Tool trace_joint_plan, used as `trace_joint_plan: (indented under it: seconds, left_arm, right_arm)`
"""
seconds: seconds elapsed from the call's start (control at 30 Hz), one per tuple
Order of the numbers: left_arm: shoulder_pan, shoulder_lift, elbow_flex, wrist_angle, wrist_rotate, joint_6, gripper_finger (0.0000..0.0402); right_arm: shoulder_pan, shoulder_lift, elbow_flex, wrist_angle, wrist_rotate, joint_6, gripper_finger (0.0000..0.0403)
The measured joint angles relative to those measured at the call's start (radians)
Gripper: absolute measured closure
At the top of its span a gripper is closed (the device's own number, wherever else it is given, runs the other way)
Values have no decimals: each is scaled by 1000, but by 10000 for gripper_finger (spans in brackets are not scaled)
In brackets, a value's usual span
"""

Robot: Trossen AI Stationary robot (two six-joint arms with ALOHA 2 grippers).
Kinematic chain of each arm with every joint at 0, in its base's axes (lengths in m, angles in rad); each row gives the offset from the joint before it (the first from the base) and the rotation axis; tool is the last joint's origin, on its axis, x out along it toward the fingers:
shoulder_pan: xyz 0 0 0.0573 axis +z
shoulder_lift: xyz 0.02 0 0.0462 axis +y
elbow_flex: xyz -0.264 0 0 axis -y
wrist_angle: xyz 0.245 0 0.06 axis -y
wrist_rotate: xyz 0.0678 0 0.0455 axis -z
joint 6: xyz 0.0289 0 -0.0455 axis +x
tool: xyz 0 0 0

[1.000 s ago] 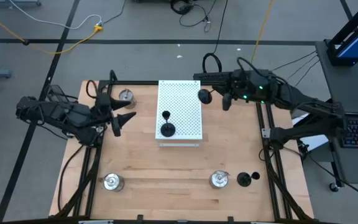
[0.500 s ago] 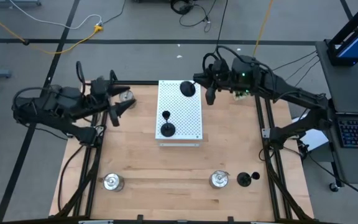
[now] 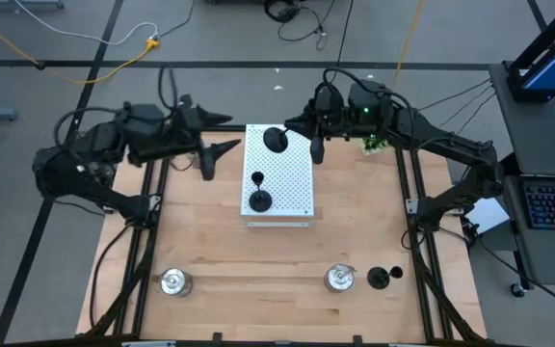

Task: Pick & Place candle stick holders
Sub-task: Put the top black candle holder on the shelf aligned with the other black candle holder

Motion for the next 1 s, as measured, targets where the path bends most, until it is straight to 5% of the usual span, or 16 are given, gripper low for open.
trace_joint_plan:
  seconds: [0.47,1.0]
  left_arm:
    - [196,234,194,-80,341,29,128]
    - [257,335,246,-79,484,30,128]
  right_arm:
    - [0,14,0,49,-8,-19,395]
    - [-2,26,0,52,-5,-22,395]
